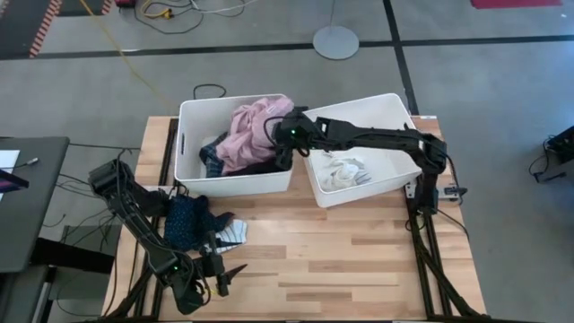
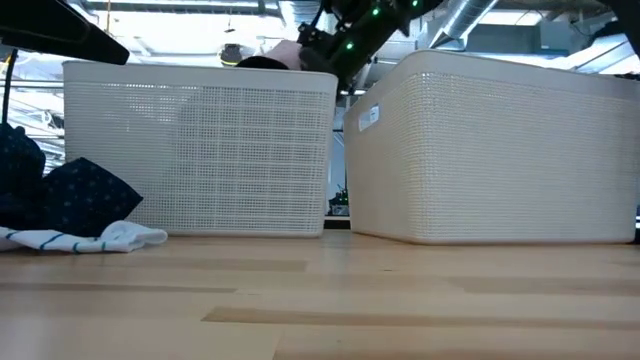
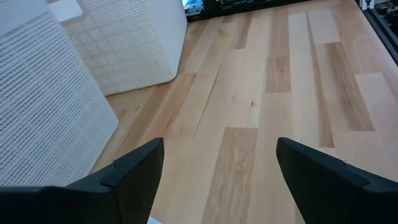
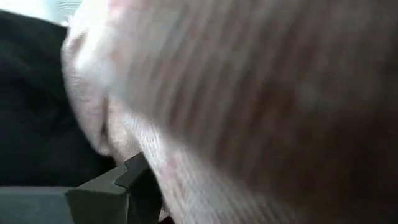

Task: Sort clothes
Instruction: Put the pink long-sleeved shirt into the left laundry bin

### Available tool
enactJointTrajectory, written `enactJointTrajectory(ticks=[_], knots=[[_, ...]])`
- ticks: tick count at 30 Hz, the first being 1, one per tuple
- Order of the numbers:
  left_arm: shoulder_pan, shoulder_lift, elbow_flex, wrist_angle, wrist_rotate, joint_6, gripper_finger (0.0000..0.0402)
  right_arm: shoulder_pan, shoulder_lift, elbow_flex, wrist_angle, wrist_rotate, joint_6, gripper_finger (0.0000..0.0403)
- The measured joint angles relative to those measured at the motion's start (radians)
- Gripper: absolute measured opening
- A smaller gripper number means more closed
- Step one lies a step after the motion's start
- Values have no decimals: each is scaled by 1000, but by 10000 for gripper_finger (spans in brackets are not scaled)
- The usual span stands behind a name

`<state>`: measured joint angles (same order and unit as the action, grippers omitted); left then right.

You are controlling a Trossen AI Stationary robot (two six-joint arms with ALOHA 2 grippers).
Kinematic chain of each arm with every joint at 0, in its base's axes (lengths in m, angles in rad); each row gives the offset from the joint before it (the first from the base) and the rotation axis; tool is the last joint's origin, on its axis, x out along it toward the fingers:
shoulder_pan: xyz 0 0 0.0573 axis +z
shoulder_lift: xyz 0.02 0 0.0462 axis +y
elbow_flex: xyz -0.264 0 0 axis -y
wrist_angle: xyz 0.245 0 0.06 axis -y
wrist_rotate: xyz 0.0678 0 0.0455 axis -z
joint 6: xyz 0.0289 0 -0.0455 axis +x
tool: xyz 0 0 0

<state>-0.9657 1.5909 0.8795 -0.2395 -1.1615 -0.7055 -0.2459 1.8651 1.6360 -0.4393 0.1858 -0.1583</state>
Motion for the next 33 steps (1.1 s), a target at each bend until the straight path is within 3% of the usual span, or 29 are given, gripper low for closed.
enactJointTrajectory(ticks=[8, 19, 25, 33], knots=[[1, 0, 0, 1, 2, 22, 304, 42, -65, -1, -89, 46, 23, 290], [2, 0, 0, 4, 4, 28, 304, 75, -152, 0, 243, 84, -55, 290], [3, 0, 0, 6, 3, 30, 304, 43, -73, 4, 447, 29, -75, 290], [3, 0, 0, 12, 3, 29, 304, -16, 106, 121, 482, -54, 19, 290]])
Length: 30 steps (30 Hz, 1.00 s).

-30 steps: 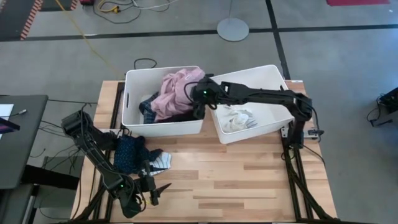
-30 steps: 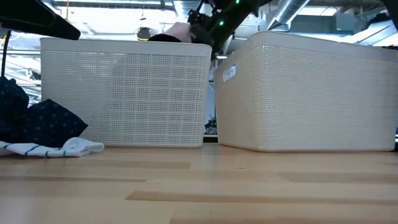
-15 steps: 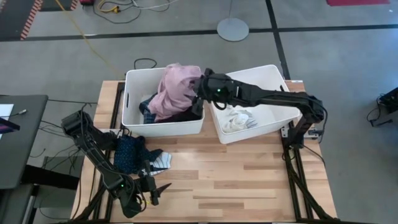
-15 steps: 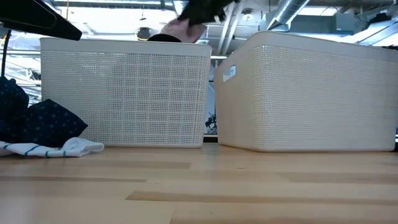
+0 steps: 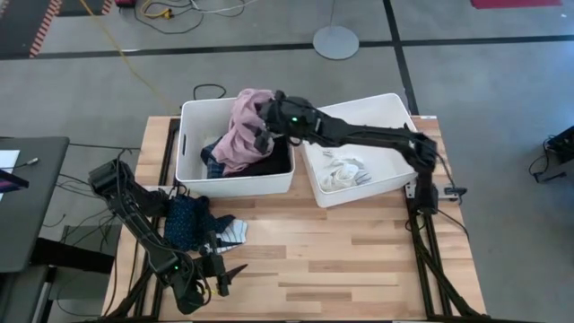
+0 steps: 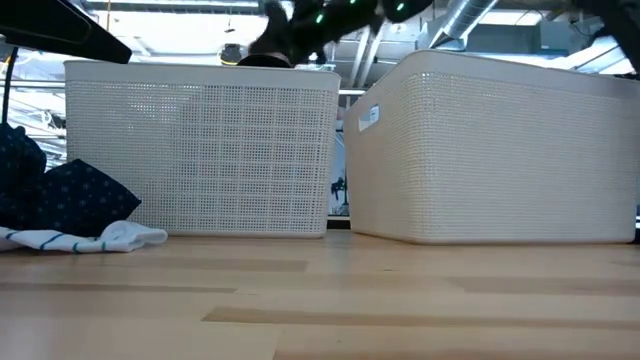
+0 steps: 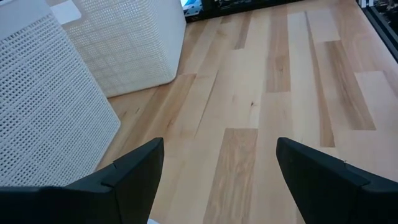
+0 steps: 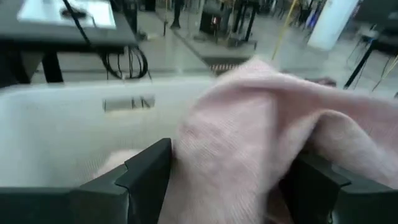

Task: Sort clothes
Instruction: Put the pink long-sleeved shirt into the left laundry bin

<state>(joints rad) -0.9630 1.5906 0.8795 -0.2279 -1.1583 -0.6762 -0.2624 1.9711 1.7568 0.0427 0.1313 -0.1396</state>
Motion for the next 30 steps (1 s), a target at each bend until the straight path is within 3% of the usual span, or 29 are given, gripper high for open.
enactJointTrajectory(ticks=[16, 30], knots=[[0, 0, 0, 2, 5, -5, 304, -44, 364, 259, -197, -57, 139, 290], [0, 0, 0, 2, 6, -4, 304, -51, 423, 373, -456, -99, 162, 290]])
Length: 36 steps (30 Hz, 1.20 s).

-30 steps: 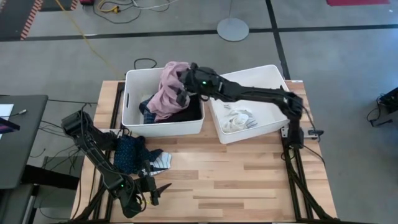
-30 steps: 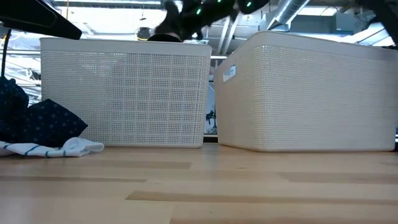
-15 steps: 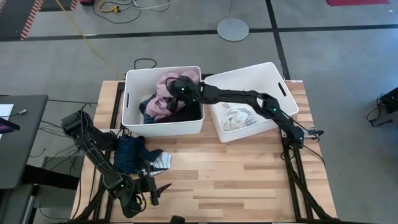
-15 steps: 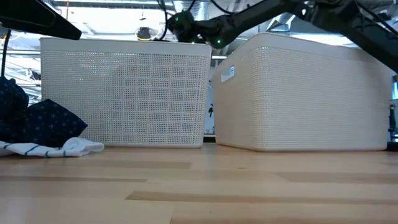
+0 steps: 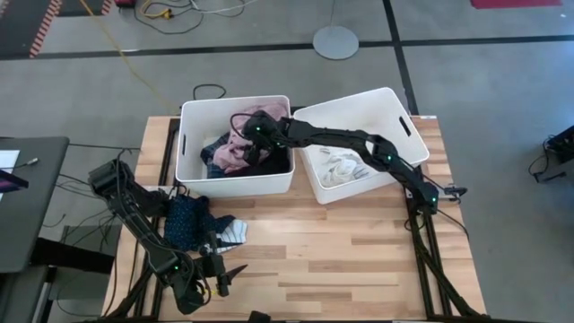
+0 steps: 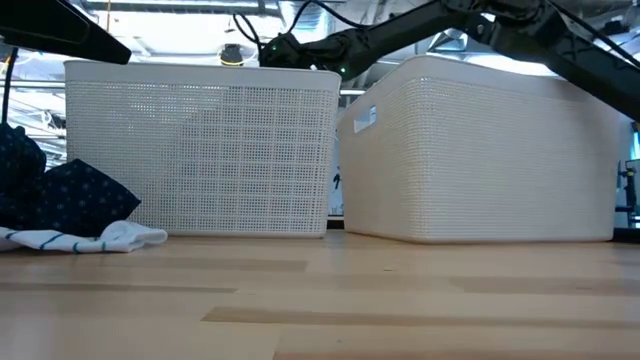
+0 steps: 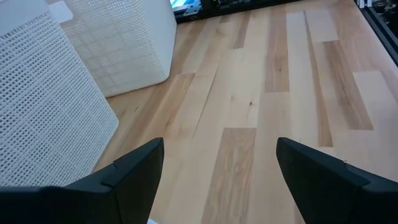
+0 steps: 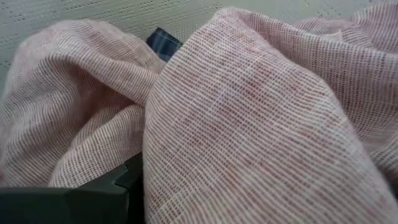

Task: Sort clothes
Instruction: Put the pink long-sleeved shirt into the left laundry bin, then put the white patterned sock into the right laundry bin

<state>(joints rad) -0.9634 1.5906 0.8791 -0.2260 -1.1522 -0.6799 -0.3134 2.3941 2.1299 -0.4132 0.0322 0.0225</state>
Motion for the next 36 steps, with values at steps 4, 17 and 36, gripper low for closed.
enactJointTrajectory(ticks=[4, 17, 36], knots=[[0, 0, 0, 2, 3, -3, 304, 24, -26, 34, -13, 3, -19, 290], [0, 0, 0, 2, 22, 1, 304, 112, -224, 65, -13, 17, -83, 290], [3, -1, 0, -39, 186, 80, 303, 197, -425, 66, -172, 23, -186, 290]])
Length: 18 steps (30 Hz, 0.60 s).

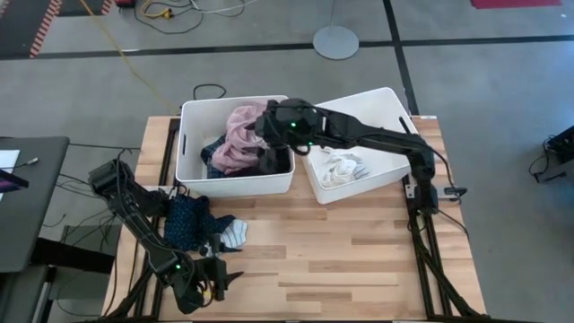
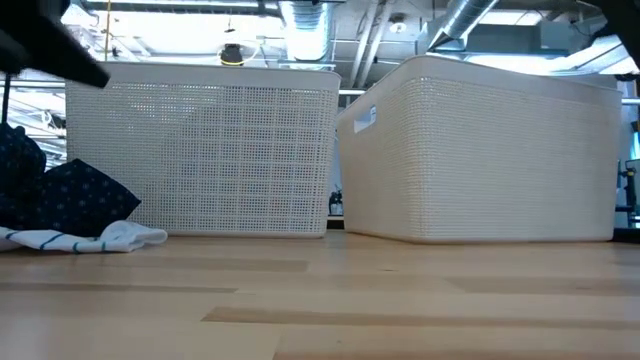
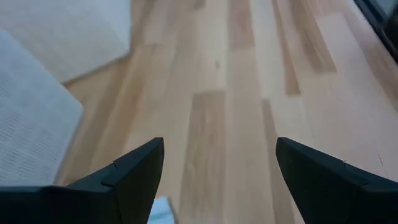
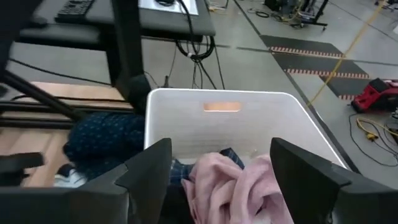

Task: Sort clothes
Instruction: Put the white patterned sock into the right laundry bin

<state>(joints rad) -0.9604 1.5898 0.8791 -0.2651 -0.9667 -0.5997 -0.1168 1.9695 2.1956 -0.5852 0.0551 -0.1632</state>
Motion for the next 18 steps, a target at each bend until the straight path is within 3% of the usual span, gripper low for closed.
enactJointTrajectory(ticks=[10, 15, 18], knots=[[74, -7, 0, -345, 190, -274, 273, 50, -37, 1, -182, 86, -2, 290], [124, -20, 0, -400, 387, -263, 269, 73, -37, 1, -273, 87, 15, 290], [147, -20, 0, -397, 453, -235, 269, 90, -37, 1, -319, 105, 29, 290]])
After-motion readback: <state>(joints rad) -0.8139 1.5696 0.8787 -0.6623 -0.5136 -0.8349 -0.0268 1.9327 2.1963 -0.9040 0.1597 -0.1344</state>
